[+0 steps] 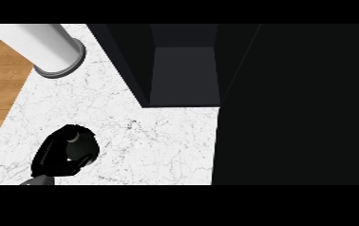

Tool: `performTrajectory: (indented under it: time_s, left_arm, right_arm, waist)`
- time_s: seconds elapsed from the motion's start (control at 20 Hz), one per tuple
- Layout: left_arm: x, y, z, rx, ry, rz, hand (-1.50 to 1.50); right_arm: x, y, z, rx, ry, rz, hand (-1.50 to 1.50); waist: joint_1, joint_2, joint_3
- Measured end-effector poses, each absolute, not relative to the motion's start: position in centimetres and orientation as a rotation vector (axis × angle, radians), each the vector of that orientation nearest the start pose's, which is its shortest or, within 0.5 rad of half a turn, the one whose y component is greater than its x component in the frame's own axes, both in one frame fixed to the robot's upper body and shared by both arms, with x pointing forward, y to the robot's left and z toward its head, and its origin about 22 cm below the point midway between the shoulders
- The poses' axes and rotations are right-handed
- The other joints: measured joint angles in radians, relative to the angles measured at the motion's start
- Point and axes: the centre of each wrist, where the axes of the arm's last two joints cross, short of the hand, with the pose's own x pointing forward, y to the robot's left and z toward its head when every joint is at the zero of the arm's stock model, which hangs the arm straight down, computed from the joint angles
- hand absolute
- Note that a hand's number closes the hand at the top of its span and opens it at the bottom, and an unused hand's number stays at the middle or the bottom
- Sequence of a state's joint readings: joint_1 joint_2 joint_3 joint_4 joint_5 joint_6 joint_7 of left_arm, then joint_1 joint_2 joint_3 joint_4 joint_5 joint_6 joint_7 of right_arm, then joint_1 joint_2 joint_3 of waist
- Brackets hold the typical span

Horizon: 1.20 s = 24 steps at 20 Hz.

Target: Pick up the wine, place it into the cabinet and close the cabinet

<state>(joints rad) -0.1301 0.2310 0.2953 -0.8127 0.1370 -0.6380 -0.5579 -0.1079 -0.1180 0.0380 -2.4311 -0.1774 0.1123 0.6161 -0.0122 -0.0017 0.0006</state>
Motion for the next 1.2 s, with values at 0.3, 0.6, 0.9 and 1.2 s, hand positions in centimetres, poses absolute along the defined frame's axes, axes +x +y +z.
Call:
performTrajectory:
  time_s: [0.3,0.6,0.9,1.2]
  left_arm:
    - [22.5,35.1,-10.7,-0.281,-1.649,-0.027,1.50]
    - [21.7,32.8,-10.6,-0.144,-1.728,0.046,1.50]
    - [21.4,31.8,-9.5,-0.046,-1.824,0.064,1.50]
    - [21.7,29.9,-6.6,-0.042,-1.920,0.085,1.50]
  right_arm:
    - [16.3,-22.3,20.0,0.188,-1.887,0.282,-1.50]
    - [16.5,-22.8,20.5,0.155,-1.886,0.290,-1.50]
    - [16.4,-22.3,20.5,0.183,-1.876,0.279,-1.50]
    - [16.7,-22.3,20.8,0.178,-1.885,0.283,-1.50]
  waist:
    - [0.003,-0.003,0.003]
    - [0.009,-0.003,0.001]
    - [0.010,-0.003,0.000]
    - [0.013,-0.002,0.000]
